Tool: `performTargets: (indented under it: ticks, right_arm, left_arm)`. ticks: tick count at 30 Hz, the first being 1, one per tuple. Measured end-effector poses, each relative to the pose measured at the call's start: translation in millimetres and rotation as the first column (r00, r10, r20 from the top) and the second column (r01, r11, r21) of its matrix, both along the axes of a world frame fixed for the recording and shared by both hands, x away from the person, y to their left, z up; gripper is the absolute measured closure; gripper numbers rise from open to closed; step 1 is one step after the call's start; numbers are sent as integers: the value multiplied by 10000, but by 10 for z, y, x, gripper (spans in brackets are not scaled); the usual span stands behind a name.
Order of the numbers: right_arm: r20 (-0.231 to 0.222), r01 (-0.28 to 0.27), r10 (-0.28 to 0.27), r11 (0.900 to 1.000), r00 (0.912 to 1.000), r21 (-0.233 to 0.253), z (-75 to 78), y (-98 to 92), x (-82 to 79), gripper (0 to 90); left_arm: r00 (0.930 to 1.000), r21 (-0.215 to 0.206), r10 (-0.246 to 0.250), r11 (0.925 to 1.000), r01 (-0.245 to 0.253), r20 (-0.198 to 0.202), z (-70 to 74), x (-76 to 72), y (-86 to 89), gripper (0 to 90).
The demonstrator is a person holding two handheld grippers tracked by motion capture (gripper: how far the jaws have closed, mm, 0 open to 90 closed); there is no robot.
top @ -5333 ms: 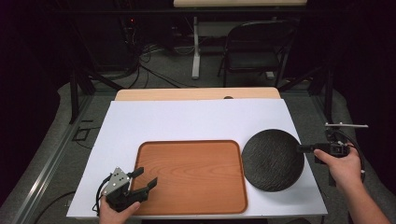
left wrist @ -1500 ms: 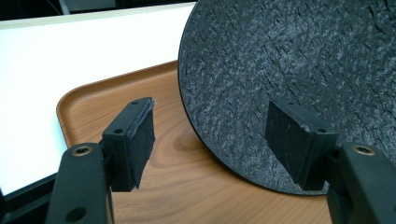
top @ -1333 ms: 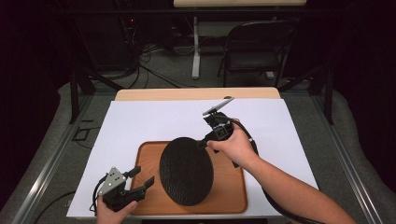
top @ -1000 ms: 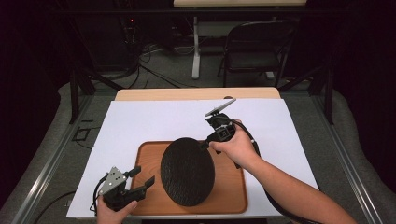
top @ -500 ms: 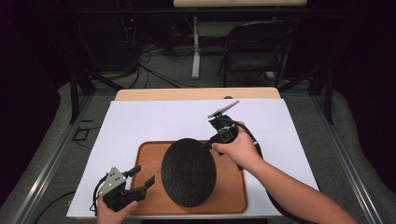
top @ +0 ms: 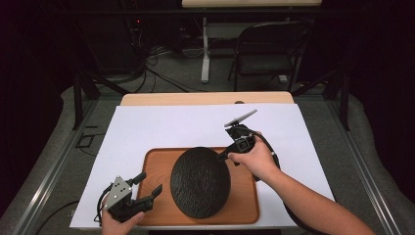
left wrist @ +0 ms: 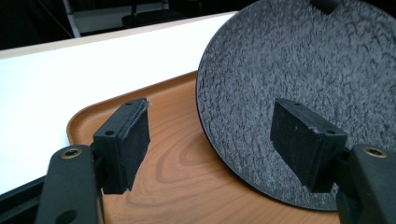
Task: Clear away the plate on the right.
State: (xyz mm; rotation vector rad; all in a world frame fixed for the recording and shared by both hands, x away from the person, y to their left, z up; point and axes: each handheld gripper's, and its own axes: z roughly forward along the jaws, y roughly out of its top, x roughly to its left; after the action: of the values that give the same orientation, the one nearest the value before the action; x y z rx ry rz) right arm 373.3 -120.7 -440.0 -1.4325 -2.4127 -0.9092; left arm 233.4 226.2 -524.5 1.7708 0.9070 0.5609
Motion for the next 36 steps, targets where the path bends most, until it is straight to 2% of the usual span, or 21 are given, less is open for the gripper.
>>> performTargets:
  ticks: [4, 7, 15, 18, 20, 25, 36]
  right_arm:
    - [-64, 108, -108, 9999, 9999, 24, -91, -67, 10, 862]
    - [-289, 302, -300, 9995, 9991, 45, -161, -118, 18, 857]
    - [-417, 403, -400, 9992, 9983, 65, -306, -218, 14, 845]
    - [-457, 503, -491, 9984, 9977, 252, -323, -243, -2, 846]
    - [-310, 439, -432, 9988, 9986, 217, -326, -247, -18, 842]
    - [-272, 495, -492, 9987, 9984, 119, -374, -272, -18, 832]
    - [-649, 802, -786, 9965, 9948, 233, -546, -387, -18, 814]
  left_arm:
    - [9998, -34, -46, 10000, 47, 194, 5, -12, -2, 277]
    - [9998, -37, -70, 10000, 71, 211, 5, -10, -1, 277]
    - [9994, 102, -90, 9999, 87, 323, 5, 1, -13, 277]
    - [9993, 61, -135, 9999, 133, 336, 2, 7, -14, 277]
    - [9993, 84, -121, 9999, 119, 347, 0, 8, -18, 277]
    - [9989, 85, -156, 9998, 153, 439, -5, 5, -20, 277]
    - [9989, 134, -196, 9997, 190, 422, -17, 11, -28, 277]
